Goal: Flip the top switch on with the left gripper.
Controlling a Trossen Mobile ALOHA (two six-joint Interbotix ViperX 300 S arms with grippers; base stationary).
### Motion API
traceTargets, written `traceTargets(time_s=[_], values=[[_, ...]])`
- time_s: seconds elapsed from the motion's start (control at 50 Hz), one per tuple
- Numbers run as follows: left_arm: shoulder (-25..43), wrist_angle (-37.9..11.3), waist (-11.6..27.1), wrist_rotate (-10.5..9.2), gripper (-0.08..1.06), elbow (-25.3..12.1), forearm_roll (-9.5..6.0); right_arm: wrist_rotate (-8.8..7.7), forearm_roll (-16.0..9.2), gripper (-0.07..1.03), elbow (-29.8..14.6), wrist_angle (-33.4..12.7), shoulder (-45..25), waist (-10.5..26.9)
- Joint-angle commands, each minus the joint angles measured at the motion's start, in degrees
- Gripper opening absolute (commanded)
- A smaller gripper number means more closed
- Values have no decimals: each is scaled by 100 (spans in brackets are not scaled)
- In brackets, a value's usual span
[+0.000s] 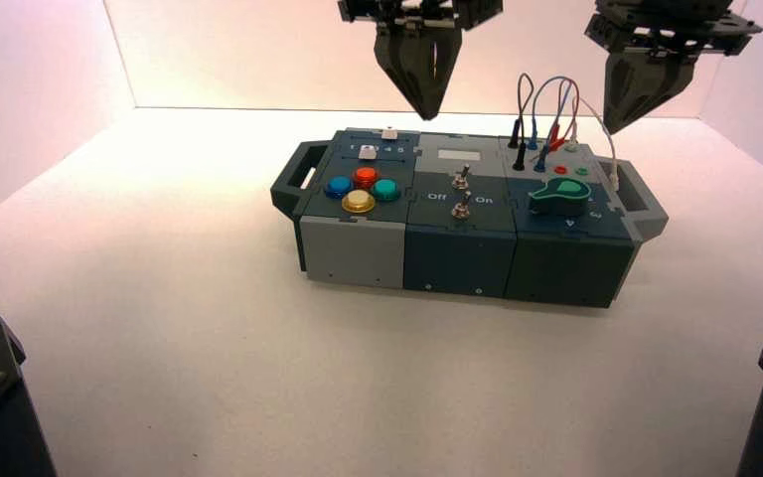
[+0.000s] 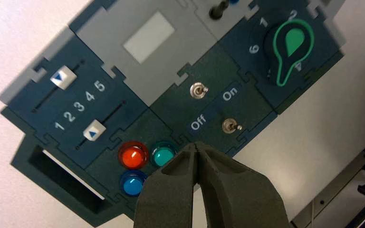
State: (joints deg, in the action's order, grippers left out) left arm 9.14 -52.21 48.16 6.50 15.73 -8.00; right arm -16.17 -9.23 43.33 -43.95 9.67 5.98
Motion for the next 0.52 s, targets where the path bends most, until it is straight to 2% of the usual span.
traceTargets(time_s=[0.02, 0.2, 0.52], values=[[-316, 114, -70, 26, -3, -18, 0, -44, -26, -2, -44, 105, 272, 26], [-404, 272, -211, 35, -3, 105, 0, -44, -26, -2, 114, 290, 352, 18], [-475, 281, -211, 35, -3, 141, -35, -44, -18, -2, 132, 299, 404, 18]])
